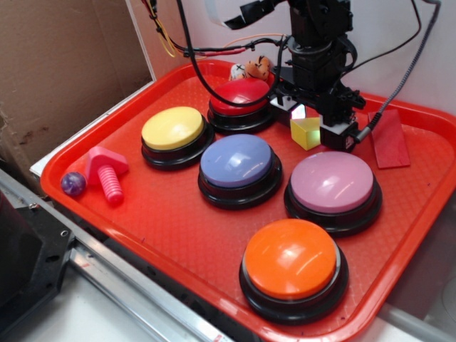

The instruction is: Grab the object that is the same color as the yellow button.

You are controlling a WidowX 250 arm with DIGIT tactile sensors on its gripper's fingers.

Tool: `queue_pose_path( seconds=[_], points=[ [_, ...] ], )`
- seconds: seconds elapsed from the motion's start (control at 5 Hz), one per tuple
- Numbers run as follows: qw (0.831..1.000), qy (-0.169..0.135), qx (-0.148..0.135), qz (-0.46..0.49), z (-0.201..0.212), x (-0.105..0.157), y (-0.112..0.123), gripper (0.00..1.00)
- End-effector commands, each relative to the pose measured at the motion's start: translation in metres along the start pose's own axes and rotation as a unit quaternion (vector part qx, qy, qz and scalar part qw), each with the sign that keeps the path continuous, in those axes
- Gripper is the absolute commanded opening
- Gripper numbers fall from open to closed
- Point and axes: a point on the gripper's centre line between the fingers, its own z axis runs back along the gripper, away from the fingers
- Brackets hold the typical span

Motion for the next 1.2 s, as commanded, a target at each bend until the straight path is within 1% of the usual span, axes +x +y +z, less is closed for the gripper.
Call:
queue_pose_path(
  seconds=[0.0,0.2,0.4,0.6,0.8,1.0],
  points=[
    [1.0,0.004,-0.004,-0.004,0.019,0.006,0.007,0.0],
    [1.0,-0.002,0.003,0.012,0.05,0.002,0.009,0.0],
    [0.999,-0.022,-0.001,0.025,0.097,-0.013,0.016,0.0],
    [0.999,-0.021,0.002,0.037,0.131,-0.039,0.029,0.0],
    [0.999,-0.028,0.009,0.035,0.149,-0.074,0.041,0.0],
    [0.999,-0.038,0.01,0.035,0.155,-0.101,0.046,0.0]
  ],
)
